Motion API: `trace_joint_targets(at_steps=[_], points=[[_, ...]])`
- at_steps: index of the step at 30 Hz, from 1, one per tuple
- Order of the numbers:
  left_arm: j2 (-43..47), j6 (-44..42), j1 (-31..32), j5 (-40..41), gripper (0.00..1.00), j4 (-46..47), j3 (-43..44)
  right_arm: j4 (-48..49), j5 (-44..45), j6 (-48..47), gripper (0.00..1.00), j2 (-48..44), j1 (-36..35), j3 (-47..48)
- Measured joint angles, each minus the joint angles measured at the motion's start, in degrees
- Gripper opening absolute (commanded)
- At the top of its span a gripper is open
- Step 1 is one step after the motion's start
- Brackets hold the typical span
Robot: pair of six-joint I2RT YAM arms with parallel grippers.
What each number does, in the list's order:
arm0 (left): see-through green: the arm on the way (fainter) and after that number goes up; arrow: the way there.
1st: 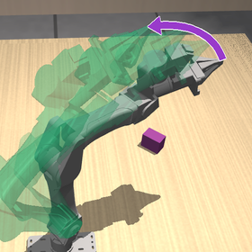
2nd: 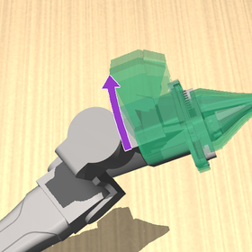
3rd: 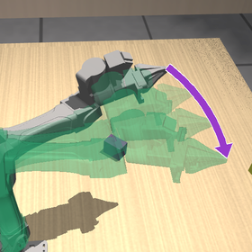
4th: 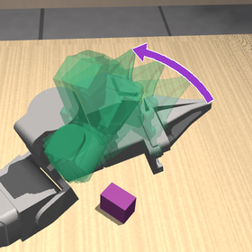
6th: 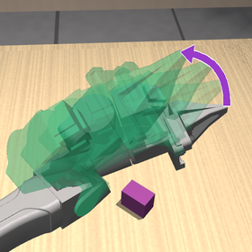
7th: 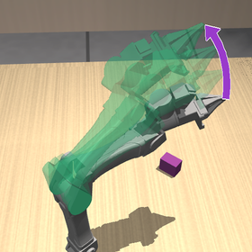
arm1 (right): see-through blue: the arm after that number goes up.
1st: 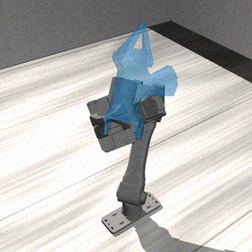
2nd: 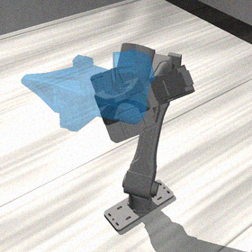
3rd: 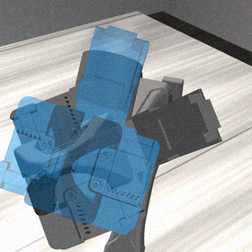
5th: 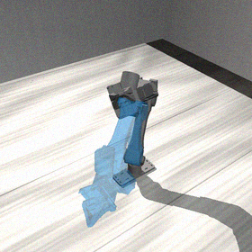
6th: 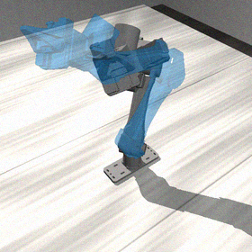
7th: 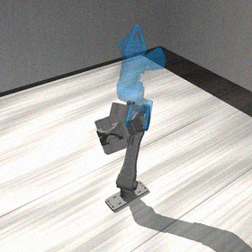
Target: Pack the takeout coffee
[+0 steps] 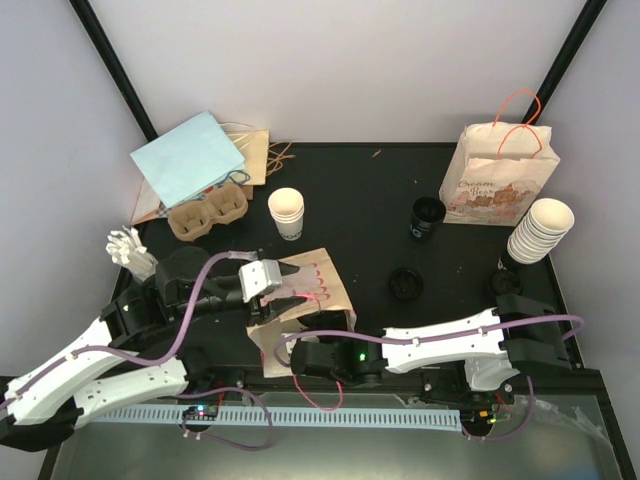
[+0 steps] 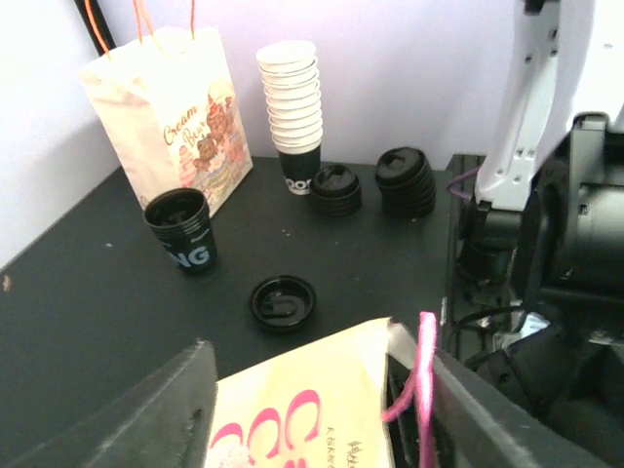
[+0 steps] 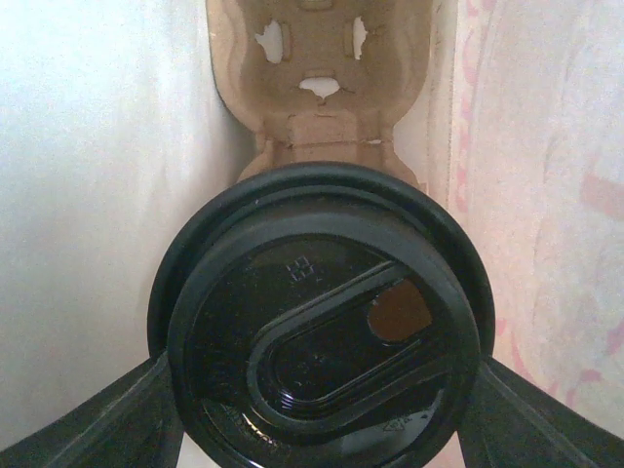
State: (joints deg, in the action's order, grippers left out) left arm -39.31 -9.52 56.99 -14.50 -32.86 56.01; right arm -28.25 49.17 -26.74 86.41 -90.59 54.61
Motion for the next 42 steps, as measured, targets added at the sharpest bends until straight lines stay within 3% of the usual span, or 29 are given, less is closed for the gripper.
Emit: trace_joint_targets(at_steps=[2,3,13,20,24,27,30,35,42], points=[[0.3,0.7,0.0,-0.6,0.88,-0.3,0.8,0.0,0.1,-0.1,0.57,0.0,0.0,0.0],[0.3,1.4,0.0,-0.9,0.90,-0.3,1.3,0.0,0.2,-0.1,0.57,0.0,0.1,0.0],[0.3,7.0,0.0,-1.8,0.98,-1.5,9.6,0.0,0.2,-0.2,0.57,0.0,0.3,-0.2],[-6.3,12.8,-0.5,9.0,0.95,-9.9,25.7,0.0,0.2,-0.2,0.57,0.0,0.3,-0.2],[-13.0,16.6,-7.7,13.2,0.80,-16.9,33.0,0.0,0.2,-0.2,0.57,0.0,0.3,-0.2],[-18.0,19.3,-20.7,10.7,0.68,-21.8,33.9,0.0,0.2,-0.2,0.57,0.0,0.3,-0.2],[-22.6,20.8,-29.9,5.4,0.49,-24.3,31.7,0.0,0.2,-0.2,0.57,0.0,0.3,-0.2],[-32.3,20.9,-34.8,-1.2,0.05,-26.5,27.4,-0.1,0.2,-0.2,0.56,0.0,0.3,-0.2],[-39.4,21.0,-37.8,-3.7,0.01,-27.4,22.1,-0.5,0.2,-0.2,0.56,0.0,0.3,-0.2]])
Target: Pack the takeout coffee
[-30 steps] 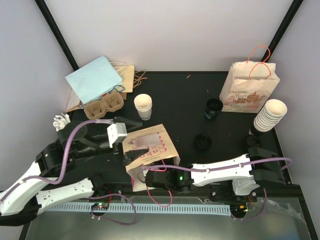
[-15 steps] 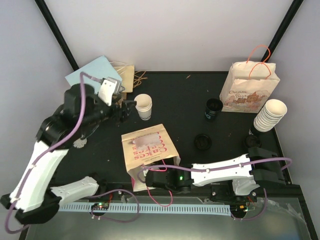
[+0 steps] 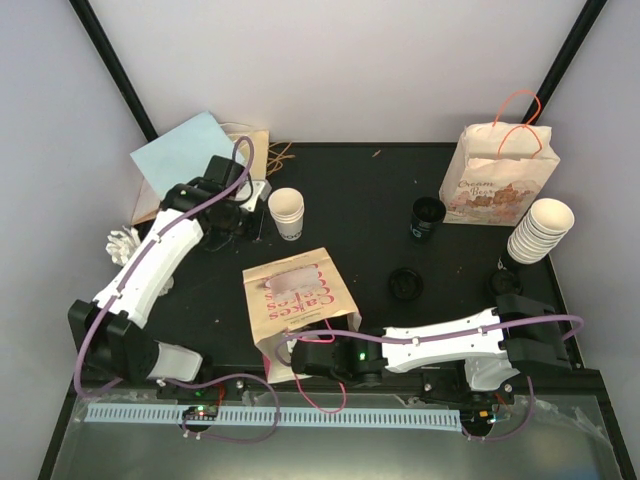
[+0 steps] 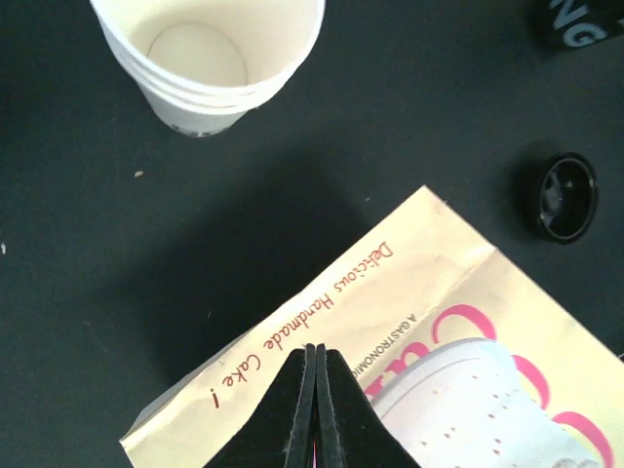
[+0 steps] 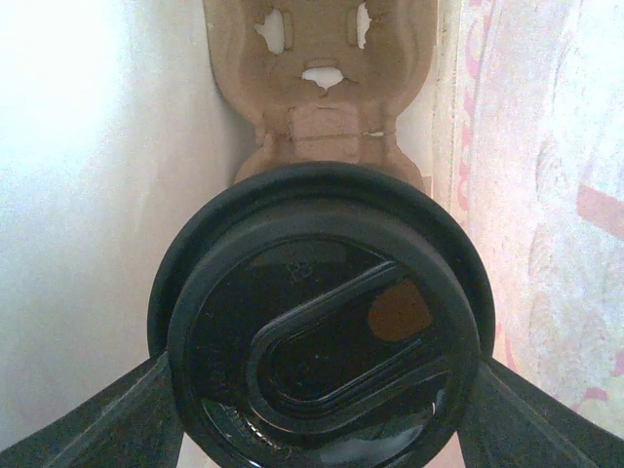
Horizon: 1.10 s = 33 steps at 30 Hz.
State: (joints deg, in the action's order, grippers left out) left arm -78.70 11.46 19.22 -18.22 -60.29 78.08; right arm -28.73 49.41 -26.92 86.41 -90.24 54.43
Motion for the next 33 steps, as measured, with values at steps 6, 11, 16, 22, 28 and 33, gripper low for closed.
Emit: trace_joint_targets(at_steps=[6,11,16,22,28,33], points=[[-1.8,-0.6,-0.2,2.8,0.02,2.0,-3.5,0.0,0.0,0.0,0.56,0.0,0.0,0.0],[-3.8,-1.4,-0.2,5.8,0.02,5.4,-6.7,0.0,0.0,0.0,0.56,0.0,0.0,0.0],[-8.2,-1.4,-0.2,6.9,0.02,8.4,-7.7,0.0,0.0,0.0,0.57,-0.1,0.0,0.0],[-13.6,-1.5,-0.2,6.9,0.02,10.7,-8.2,-0.5,0.0,0.0,0.57,-1.5,0.0,0.0],[-17.1,-1.5,-0.2,6.9,0.02,11.4,-8.1,-0.7,-0.2,0.0,0.57,-2.0,0.1,0.0],[-19.8,-1.7,-0.2,6.1,0.02,12.5,-6.2,-1.3,-2.1,0.0,0.56,-2.1,1.3,0.1]])
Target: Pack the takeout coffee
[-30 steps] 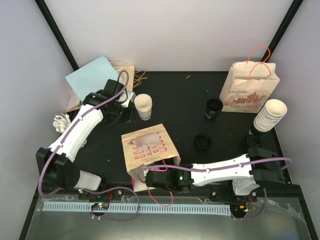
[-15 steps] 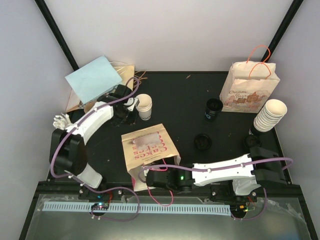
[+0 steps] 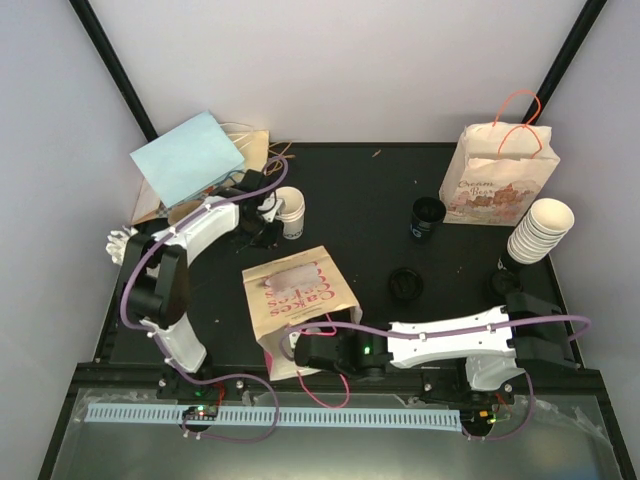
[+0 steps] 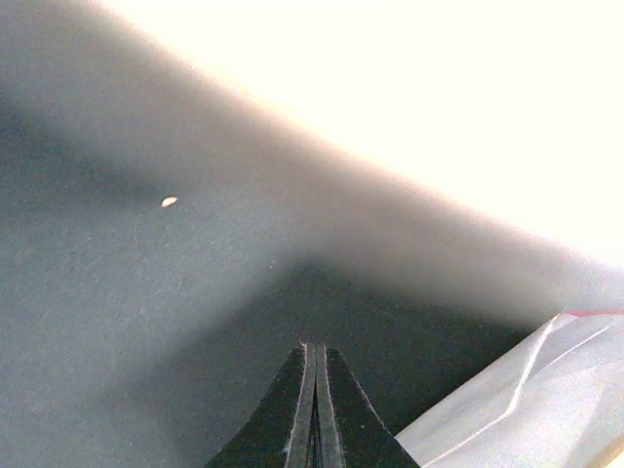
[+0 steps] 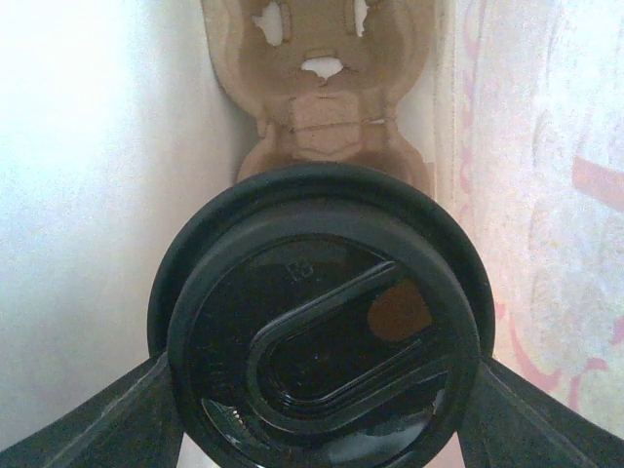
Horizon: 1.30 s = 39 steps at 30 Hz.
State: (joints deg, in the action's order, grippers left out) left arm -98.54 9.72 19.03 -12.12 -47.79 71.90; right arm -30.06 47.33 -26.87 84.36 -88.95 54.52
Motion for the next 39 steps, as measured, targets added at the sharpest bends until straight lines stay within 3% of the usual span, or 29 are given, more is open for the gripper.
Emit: trace_joint_targets(at_steps=[12,20,39], points=[[-5.6,-1.4,0.0,-6.1,0.02,3.9,1.3,-1.6,-3.6,0.5,0.56,0.0,2.6,1.6],[-7.8,-2.7,-0.1,-9.4,0.02,4.9,2.9,2.4,-3.1,-1.5,0.56,0.0,3.6,1.6],[-6.1,-3.6,-0.2,-12.4,0.02,5.8,0.2,5.0,-2.7,-2.1,0.56,1.2,4.2,1.6]])
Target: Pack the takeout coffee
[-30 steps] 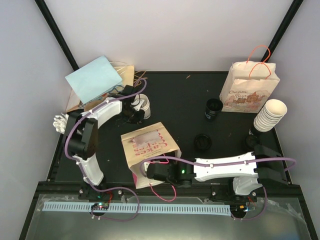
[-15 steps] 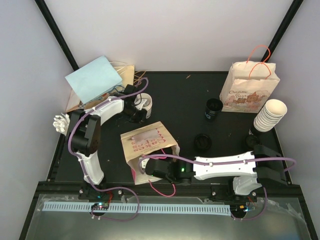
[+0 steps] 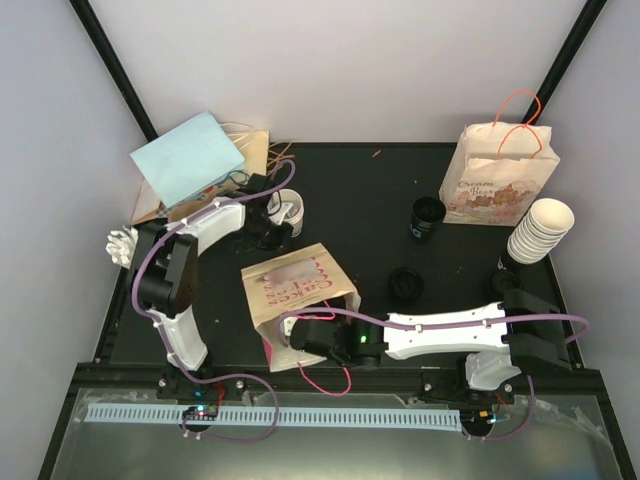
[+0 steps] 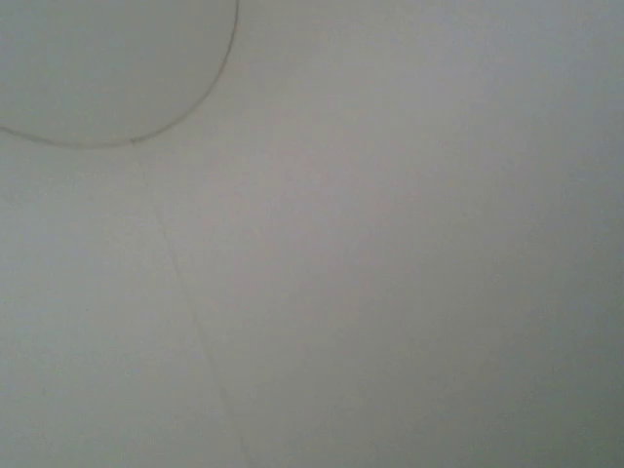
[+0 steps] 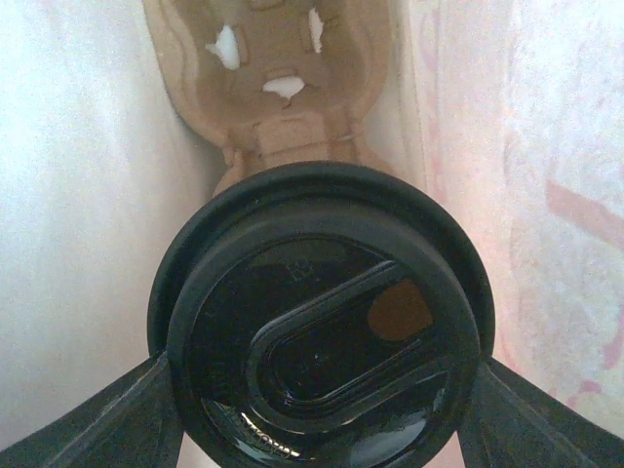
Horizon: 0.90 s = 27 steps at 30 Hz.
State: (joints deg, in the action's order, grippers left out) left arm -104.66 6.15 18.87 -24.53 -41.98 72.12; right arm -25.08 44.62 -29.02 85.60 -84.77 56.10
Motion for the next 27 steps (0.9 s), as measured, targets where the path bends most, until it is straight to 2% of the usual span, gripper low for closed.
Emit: trace_joint_targets(at_steps=[14,27], points=[[5.1,0.5,0.8,-1.6,0.02,0.3,-5.9,-7.6,-0.5,6.8,0.55,1.5,-3.8,1.9],[6.6,1.3,5.2,-3.3,0.01,0.5,-7.6,-12.7,-0.3,11.4,0.55,1.6,-7.5,3.4]])
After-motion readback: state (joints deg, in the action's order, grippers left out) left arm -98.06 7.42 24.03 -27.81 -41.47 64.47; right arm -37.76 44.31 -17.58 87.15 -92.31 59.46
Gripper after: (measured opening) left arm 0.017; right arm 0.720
